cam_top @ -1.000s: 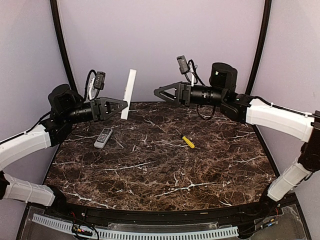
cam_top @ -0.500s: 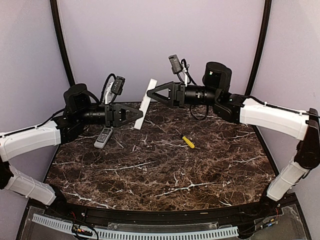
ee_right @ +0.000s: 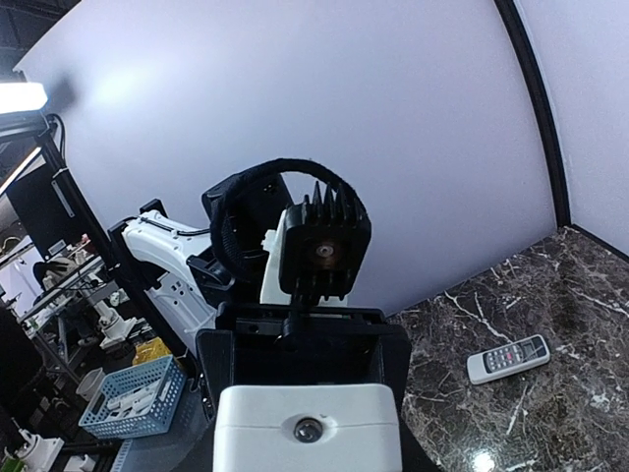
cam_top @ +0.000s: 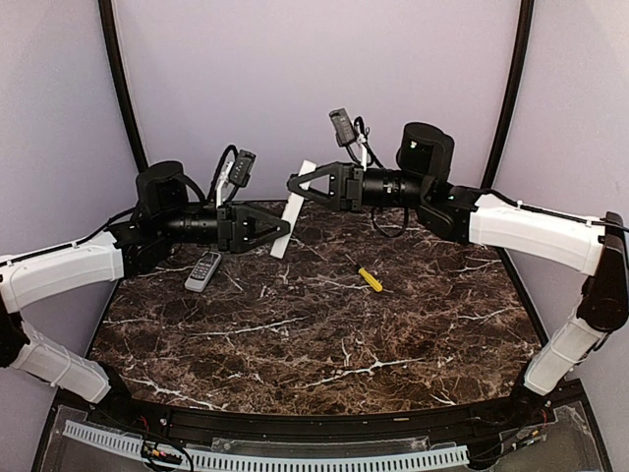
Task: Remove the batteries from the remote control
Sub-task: Pass from the left arm to the right
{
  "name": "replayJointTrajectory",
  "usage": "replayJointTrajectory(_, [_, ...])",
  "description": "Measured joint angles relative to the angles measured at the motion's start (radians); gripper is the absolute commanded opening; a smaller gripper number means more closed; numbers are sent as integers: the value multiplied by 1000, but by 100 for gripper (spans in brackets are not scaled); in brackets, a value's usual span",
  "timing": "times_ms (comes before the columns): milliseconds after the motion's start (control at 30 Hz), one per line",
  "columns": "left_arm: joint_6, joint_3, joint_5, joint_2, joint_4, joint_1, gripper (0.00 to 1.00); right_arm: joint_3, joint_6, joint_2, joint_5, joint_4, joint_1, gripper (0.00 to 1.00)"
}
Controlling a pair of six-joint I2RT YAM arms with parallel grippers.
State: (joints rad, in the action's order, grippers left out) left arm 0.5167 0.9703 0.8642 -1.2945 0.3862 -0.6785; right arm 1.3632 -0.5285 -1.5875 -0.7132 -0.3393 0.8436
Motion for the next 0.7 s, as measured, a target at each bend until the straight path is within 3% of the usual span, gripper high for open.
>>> replayJointTrajectory(100, [-55,13,-93,12,-85,-2,86,0,23,0,38,25,0,0])
replayJointTrajectory(433, [-283,19,-603,83,-295,-112,89,67,41,-8,316,267,0,0])
replayJointTrajectory(700, [-357,113,-873,-42,-354,-213,90,108,6,-32,506,398,3,0])
